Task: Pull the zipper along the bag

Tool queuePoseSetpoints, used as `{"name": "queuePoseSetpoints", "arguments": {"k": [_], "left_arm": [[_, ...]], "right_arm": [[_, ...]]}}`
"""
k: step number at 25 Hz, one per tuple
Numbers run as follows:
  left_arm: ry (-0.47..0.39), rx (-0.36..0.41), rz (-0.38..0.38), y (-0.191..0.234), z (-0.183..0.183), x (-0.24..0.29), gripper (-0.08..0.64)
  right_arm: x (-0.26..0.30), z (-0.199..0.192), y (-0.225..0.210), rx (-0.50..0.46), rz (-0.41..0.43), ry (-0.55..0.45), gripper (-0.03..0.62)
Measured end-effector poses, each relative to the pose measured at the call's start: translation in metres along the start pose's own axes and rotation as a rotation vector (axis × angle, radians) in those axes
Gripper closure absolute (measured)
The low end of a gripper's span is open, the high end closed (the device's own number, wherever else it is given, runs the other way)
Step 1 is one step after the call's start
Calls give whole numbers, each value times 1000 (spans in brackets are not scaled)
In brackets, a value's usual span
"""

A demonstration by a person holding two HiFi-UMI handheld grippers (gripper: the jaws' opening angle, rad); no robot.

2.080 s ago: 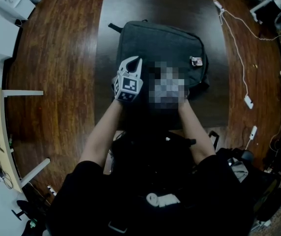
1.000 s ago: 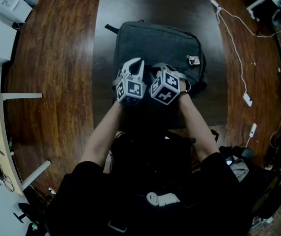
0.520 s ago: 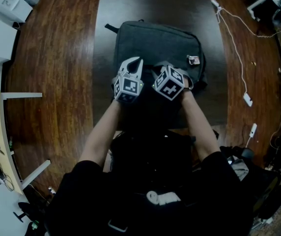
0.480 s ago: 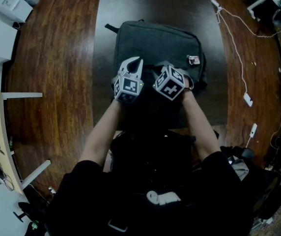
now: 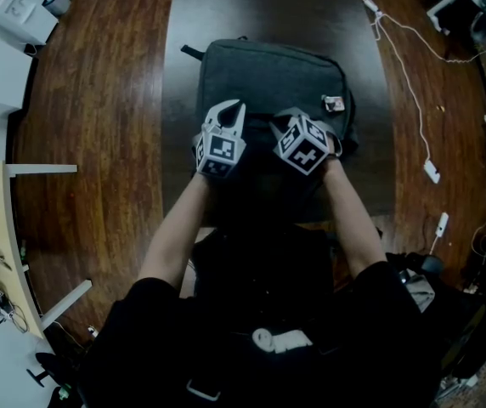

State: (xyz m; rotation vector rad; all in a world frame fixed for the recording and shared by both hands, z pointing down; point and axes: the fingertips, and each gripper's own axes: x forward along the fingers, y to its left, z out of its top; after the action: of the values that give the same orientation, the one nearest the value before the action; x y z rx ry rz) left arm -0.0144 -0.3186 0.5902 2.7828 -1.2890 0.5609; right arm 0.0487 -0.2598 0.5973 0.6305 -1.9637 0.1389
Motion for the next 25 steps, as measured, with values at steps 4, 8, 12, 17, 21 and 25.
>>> {"name": "queuePoseSetpoints", "arguments": {"k": [4,8,12,17,21,25], "left_arm": [[6,-5,-5,-1,-1,2,563],[18,-19,-10,-3,-2,1,563],[32,-35,-15,-4,0,-1,563],[27,-43,-21,-2,-1,-1,563],[33,-40,-18,-3,0,-2,563],[21,-29,-23,-2,-3,1,563]], "right_arm": [[-1,-7,-4,4,-3,-4,580],[-4,-11,-5,10,-2,-6,579],[-6,-13,-7,12,-2,-10,580],[-7,-19,-9,31,-1,-11,580],[-10,-24,-11,38,-7,-14,579],[-11,-28,-14,36,-14,-16,578]]}}
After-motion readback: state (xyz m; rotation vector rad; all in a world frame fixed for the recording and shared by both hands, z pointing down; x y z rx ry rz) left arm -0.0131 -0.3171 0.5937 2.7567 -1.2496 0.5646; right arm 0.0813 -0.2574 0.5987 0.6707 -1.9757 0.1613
